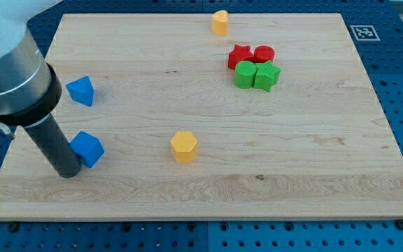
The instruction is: Push the blue cube closer to the yellow hexagon
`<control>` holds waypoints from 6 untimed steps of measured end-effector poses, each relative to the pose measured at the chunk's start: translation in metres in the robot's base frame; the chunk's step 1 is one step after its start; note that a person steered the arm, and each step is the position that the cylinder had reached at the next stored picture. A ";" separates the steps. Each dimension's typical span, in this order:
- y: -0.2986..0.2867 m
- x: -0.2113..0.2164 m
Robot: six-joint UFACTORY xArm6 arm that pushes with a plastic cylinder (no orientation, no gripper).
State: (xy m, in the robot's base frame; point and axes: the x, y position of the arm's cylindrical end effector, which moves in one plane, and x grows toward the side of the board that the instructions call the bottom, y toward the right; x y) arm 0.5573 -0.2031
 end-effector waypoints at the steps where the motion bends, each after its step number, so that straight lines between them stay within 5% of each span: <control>1: -0.045 -0.021; 6: 0.050 -0.024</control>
